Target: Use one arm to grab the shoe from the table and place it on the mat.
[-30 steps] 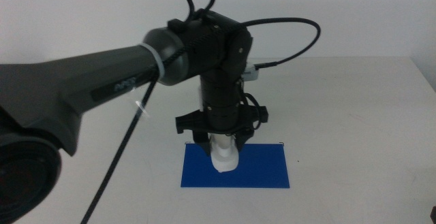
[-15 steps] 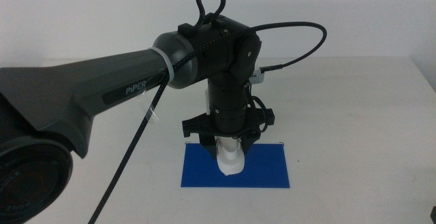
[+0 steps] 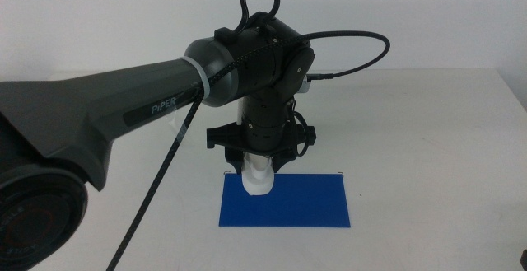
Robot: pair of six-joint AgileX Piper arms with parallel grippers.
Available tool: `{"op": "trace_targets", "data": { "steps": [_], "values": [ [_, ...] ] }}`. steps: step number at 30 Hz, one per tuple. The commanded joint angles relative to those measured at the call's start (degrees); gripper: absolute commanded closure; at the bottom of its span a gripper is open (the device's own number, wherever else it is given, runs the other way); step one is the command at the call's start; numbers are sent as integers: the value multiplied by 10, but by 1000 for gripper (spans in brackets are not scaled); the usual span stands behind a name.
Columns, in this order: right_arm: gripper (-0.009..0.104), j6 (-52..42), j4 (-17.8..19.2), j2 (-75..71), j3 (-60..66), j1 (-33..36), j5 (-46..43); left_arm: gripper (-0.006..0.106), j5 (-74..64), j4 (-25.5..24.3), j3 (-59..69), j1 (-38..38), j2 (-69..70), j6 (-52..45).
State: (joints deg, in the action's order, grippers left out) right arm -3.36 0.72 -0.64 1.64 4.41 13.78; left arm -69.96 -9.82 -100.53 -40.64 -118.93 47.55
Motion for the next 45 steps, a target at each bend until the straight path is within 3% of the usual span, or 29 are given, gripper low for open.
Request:
{"op": "trace_targets", "data": {
  "steps": [1,5,10,26,32,37,45],
  "values": [
    [17,-6,6,2,3,2,-42,100,-12,-2,-18,-3,36,8],
    [17,-6,6,2,3,2,-42,100,-9,69,-18,-3,36,31],
    [17,-6,6,2,3,2,-42,100,-9,90,-18,-3,36,118],
    [17,-6,6,2,3,2,-42,100,-9,82,-18,-3,36,728],
    [17,-6,6,2,3,2,-42,100,-8,85,-18,-5,36,739],
    [17,-6,6,2,3,2,-42,100,25,119,-18,-7,15,739],
    [17,-6,6,2,3,2,-42,100,50,111,-23,-9,-15,739]
  ]
}}
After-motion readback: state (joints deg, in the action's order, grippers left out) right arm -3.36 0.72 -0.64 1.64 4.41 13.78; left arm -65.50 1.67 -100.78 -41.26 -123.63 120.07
